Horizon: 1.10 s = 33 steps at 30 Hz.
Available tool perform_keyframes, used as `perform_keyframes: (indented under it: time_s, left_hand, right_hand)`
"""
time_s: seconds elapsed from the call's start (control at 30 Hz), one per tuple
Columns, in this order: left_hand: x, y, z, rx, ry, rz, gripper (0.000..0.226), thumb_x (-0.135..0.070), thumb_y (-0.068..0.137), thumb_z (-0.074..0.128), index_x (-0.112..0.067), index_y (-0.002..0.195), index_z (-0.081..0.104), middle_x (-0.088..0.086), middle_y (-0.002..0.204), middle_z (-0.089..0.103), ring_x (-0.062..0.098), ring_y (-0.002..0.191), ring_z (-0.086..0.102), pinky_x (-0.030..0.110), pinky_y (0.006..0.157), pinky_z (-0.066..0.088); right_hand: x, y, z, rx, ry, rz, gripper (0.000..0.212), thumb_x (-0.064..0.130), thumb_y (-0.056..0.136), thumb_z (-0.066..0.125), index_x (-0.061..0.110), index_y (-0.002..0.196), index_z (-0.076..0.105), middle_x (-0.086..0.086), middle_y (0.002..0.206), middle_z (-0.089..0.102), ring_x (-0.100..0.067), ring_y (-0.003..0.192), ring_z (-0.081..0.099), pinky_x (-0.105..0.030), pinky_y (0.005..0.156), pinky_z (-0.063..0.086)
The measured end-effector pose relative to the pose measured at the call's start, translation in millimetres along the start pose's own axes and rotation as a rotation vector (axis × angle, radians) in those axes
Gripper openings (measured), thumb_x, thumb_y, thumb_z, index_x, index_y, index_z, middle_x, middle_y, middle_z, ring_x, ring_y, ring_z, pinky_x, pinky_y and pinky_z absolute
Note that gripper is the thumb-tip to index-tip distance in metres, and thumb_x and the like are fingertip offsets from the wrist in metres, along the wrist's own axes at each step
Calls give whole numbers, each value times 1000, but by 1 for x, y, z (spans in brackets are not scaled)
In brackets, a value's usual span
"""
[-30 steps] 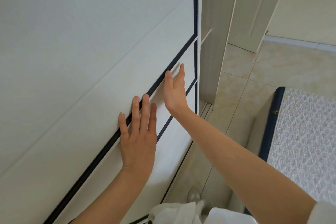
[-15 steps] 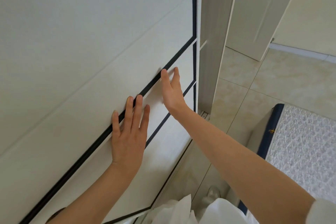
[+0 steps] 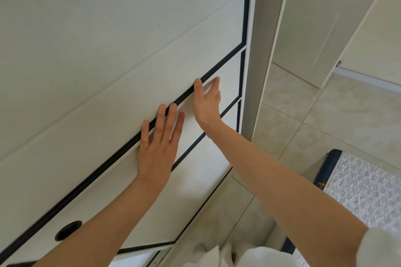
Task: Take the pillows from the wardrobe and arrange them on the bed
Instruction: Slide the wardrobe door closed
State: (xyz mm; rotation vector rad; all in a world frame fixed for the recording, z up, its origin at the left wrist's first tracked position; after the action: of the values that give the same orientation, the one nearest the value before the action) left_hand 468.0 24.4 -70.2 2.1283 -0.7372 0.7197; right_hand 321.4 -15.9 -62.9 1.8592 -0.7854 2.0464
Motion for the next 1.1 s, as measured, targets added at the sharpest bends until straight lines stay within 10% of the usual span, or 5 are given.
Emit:
perform_keyframes:
  time_s: [0.83,1.1]
  left_hand:
    - [-73,113,11,14,-4,29,68,-9,92,25,-15,158,13,21,165,-8,35,151,-5,57,117,-7]
    - [-74,115,12,28,-29,14,69,-7,91,25,-17,159,12,20,165,-10,34,151,-10,57,117,-7]
  right_hand:
    - [24,110,-69,-97,55,-38,70,57,96,29,28,154,2,-5,163,-1,-21,147,10,-27,97,12]
    - [23,116,-67,-116,13,-9,69,60,95,24,32,153,-2,-8,162,-3,-31,147,9,-48,113,12]
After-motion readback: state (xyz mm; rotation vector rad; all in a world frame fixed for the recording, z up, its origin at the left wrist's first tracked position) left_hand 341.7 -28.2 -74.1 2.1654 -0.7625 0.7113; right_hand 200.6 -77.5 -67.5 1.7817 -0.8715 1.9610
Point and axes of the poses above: each hand's wrist, its own y-axis towards the middle knuckle, its own z-axis out of the palm, x = y × z, the point moved 4 cm from there along y, towards the middle knuckle
